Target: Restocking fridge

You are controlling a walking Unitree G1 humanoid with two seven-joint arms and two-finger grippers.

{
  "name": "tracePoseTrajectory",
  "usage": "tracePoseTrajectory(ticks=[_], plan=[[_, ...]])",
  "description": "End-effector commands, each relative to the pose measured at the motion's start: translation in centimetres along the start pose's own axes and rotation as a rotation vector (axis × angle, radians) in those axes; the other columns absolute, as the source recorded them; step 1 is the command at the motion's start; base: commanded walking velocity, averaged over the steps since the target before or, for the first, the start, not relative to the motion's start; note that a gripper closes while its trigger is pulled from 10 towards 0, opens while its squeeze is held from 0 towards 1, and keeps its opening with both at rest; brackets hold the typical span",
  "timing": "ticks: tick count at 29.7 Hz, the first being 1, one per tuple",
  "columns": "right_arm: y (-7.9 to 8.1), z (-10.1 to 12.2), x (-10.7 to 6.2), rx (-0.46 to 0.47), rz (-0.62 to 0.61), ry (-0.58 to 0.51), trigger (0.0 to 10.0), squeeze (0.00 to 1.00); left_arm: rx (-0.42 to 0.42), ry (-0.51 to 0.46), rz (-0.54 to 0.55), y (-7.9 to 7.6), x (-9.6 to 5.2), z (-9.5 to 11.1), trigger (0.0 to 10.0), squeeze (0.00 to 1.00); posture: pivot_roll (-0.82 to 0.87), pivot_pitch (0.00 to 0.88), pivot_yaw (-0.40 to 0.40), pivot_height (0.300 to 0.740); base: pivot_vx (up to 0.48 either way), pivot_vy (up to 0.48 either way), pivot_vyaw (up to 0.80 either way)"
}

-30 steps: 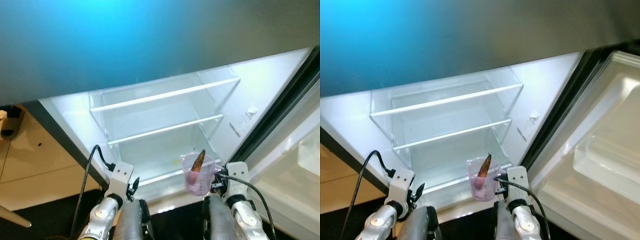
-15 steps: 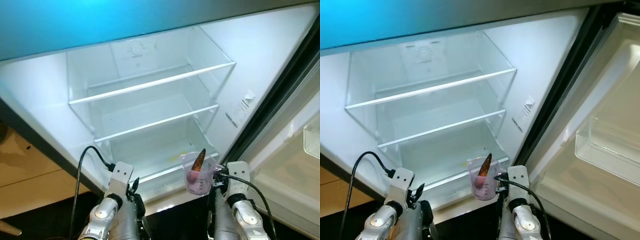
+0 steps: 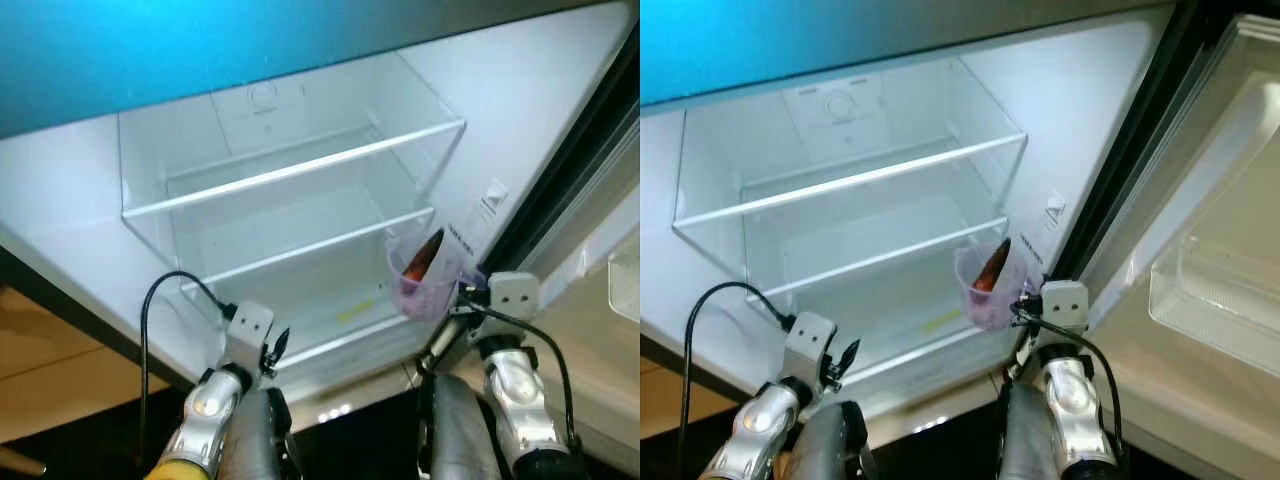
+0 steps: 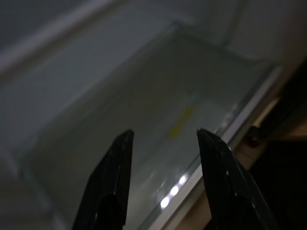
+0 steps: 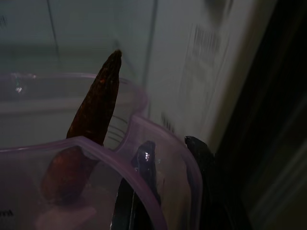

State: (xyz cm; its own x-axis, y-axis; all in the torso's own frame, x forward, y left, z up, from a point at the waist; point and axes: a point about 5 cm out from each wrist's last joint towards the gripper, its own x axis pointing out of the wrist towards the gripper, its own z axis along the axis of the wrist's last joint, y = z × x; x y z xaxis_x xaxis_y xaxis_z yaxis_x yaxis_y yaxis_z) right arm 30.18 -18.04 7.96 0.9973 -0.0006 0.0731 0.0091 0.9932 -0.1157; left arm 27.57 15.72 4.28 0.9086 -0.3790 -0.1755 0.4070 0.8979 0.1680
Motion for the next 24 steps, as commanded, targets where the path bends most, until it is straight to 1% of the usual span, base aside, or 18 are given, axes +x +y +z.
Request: tracePoseTrajectory(ticks=[1, 3, 5, 6, 10, 14, 15, 16, 17, 19, 20, 21, 22, 23, 24], plan=[[0.1, 0.4, -0.1, 0.002, -0.002, -0.029, 10.0, 0.00, 0.011, -0.016, -0.040, -0.3, -0.3, 0.4, 10.0, 0.00, -0.05, 0.156, 0.045, 0.560, 0.000, 0.000, 0.00], [-0.1, 1.2, 0.2, 0.001, -0.014, -0.059, 10.0, 0.00, -0.006, -0.057, -0.068, -0.7, -0.4, 1.4, 10.0, 0.00, -0.05, 0.155, 0.044, 0.560, 0.000, 0.000, 0.00], [-0.2, 1.5, 0.3, 0.002, -0.017, -0.069, 10.0, 0.00, -0.017, -0.071, -0.079, -0.9, -0.4, 1.8, 10.0, 0.00, -0.05, 0.157, 0.044, 0.560, 0.000, 0.000, 0.00], [-0.3, 1.8, 0.4, 0.002, -0.015, -0.077, 10.0, 0.00, -0.024, -0.090, -0.085, -1.1, -0.5, 2.4, 10.0, 0.00, -0.04, 0.157, 0.044, 0.560, 0.000, 0.000, 0.00], [-0.2, 2.0, 0.5, 0.002, -0.011, -0.083, 10.0, 0.00, -0.033, -0.102, -0.085, -1.2, -0.5, 2.9, 10.0, 0.00, -0.04, 0.159, 0.046, 0.560, 0.000, 0.000, 0.00], [1.4, 2.9, 1.5, -0.007, 0.038, -0.110, 10.0, 0.00, -0.061, -0.119, -0.089, -1.4, -0.1, 4.0, 10.0, 0.00, -0.03, 0.169, 0.058, 0.560, 0.000, 0.000, 0.00], [1.4, 2.9, 1.5, -0.007, 0.038, -0.110, 10.0, 0.00, -0.061, -0.119, -0.089, -1.4, -0.1, 4.0, 10.0, 0.00, -0.03, 0.169, 0.058, 0.560, 0.000, 0.000, 0.00], [1.9, 3.4, 2.1, -0.009, 0.047, -0.120, 10.0, 0.00, -0.062, -0.125, -0.094, -1.5, 0.0, 4.4, 10.0, 0.00, -0.02, 0.173, 0.061, 0.560, 0.000, 0.000, 0.00], [1.9, 3.4, 2.1, -0.009, 0.047, -0.120, 10.0, 0.00, -0.062, -0.125, -0.094, -1.5, 0.0, 4.4, 10.0, 0.00, -0.02, 0.173, 0.061, 0.560, 0.000, 0.000, 0.00], [2.1, 3.8, 2.9, -0.031, 0.045, -0.122, 10.0, 0.00, -0.065, -0.139, -0.096, -1.6, 0.2, 5.0, 10.0, 0.00, -0.02, 0.176, 0.059, 0.560, 0.000, 0.000, 0.00], [2.1, 3.8, 2.9, -0.031, 0.045, -0.122, 10.0, 0.00, -0.065, -0.139, -0.096, -1.6, 0.2, 5.0, 10.0, 0.00, -0.02, 0.176, 0.059, 0.560, 0.000, 0.000, 0.00], [2.2, 4.1, 3.3, -0.029, 0.046, -0.128, 10.0, 0.00, -0.066, -0.145, -0.094, -1.5, 0.2, 5.4, 10.0, 0.00, -0.01, 0.179, 0.058, 0.560, 0.000, 0.000, 0.00], [2.4, 4.7, 4.2, -0.034, 0.054, -0.126, 10.0, 0.00, -0.062, -0.156, -0.087, -1.3, 0.2, 5.9, 10.0, 0.00, 0.00, 0.188, 0.056, 0.560, 0.000, 0.000, 0.00], [2.4, 4.7, 4.2, -0.034, 0.054, -0.126, 10.0, 0.00, -0.062, -0.156, -0.087, -1.3, 0.2, 5.9, 10.0, 0.00, 0.00, 0.188, 0.056, 0.560, 0.000, 0.000, 0.00], [2.5, 5.0, 4.7, -0.038, 0.061, -0.119, 10.0, 0.00, -0.054, -0.163, -0.082, -1.1, 0.2, 6.2, 10.0, 0.00, 0.00, 0.190, 0.054, 0.560, 0.000, 0.000, 0.00]])
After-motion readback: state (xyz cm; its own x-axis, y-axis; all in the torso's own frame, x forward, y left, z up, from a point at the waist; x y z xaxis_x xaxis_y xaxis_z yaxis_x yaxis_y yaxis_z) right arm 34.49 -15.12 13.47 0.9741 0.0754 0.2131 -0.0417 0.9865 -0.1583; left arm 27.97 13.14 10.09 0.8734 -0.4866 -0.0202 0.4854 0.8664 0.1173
